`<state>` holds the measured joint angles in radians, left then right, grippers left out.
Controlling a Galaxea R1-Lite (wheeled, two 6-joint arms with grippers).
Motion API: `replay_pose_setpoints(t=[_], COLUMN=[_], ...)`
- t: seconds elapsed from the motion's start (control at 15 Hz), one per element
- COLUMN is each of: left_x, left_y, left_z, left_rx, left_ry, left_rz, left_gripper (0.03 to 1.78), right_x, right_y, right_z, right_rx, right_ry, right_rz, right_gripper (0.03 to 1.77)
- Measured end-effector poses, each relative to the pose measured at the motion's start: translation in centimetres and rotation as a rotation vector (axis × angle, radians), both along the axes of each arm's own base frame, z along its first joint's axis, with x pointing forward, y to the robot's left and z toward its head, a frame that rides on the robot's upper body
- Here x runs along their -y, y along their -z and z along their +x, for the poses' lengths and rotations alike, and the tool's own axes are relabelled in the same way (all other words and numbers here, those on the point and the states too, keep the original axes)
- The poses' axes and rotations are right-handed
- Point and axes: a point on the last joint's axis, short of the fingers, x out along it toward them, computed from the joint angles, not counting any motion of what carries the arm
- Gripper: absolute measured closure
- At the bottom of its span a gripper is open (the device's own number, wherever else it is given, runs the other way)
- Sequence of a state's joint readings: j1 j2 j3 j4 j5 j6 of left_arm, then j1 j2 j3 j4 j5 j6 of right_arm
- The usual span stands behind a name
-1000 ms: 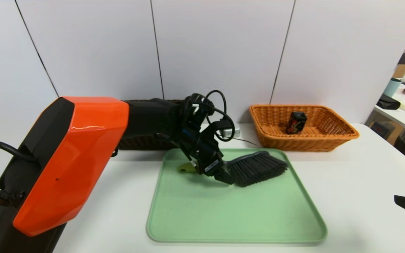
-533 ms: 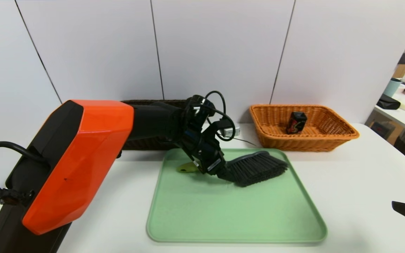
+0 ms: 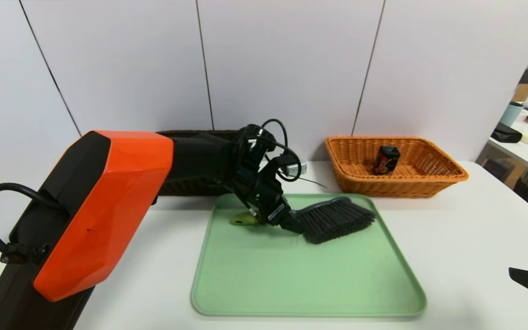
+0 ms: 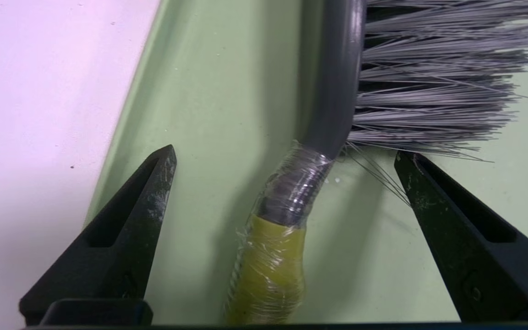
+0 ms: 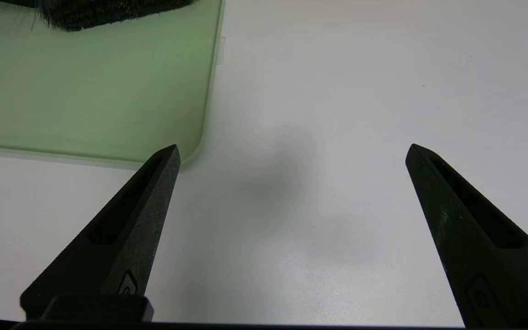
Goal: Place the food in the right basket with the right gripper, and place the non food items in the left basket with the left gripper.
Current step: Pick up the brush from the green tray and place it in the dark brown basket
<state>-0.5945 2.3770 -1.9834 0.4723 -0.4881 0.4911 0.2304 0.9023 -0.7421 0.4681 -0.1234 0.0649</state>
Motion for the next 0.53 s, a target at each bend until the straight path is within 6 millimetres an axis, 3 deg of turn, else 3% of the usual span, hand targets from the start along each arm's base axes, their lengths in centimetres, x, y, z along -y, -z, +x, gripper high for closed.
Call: replay_pose_setpoints(t=[0.53], left_x=[0.07], left_y=[0.23], left_z=[0.14], left_rx=[-0.006], left_ry=[-0.011], left_rz=[-0.009], left_gripper=[0.12], right_x=[-0.04], right_y=[0.18], right_z=[0.1], right_rx=[-0.008], right_ry=[-0.003], right_rz=[-0.003], right_gripper=[0.1])
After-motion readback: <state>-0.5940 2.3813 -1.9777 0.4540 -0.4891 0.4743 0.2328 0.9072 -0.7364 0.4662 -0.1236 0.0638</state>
